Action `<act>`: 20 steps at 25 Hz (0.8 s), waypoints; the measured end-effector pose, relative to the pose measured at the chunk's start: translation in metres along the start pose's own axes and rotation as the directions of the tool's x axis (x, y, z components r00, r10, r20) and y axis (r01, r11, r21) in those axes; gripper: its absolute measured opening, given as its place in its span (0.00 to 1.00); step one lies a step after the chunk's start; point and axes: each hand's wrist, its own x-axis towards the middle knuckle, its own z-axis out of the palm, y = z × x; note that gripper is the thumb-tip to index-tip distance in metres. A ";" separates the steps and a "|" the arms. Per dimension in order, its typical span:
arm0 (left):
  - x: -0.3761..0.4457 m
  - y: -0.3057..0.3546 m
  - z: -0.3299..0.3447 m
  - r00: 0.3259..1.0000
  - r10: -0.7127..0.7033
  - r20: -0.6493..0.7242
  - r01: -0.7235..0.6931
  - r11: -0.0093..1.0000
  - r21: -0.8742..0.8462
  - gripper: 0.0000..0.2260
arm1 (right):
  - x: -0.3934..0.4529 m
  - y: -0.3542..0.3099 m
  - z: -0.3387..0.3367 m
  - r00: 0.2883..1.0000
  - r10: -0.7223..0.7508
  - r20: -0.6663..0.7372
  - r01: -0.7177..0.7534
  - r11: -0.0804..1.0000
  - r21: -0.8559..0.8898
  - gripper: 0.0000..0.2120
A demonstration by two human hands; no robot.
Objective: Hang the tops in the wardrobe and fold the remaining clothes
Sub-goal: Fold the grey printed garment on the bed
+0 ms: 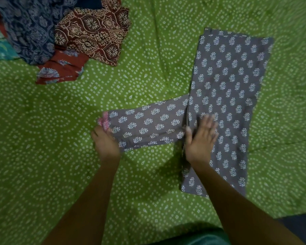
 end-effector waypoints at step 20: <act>-0.142 0.235 0.072 0.323 0.705 0.632 -0.762 0.590 -0.268 0.19 | 0.051 0.098 -0.149 0.812 -0.044 0.582 -0.579 -0.189 0.793 0.17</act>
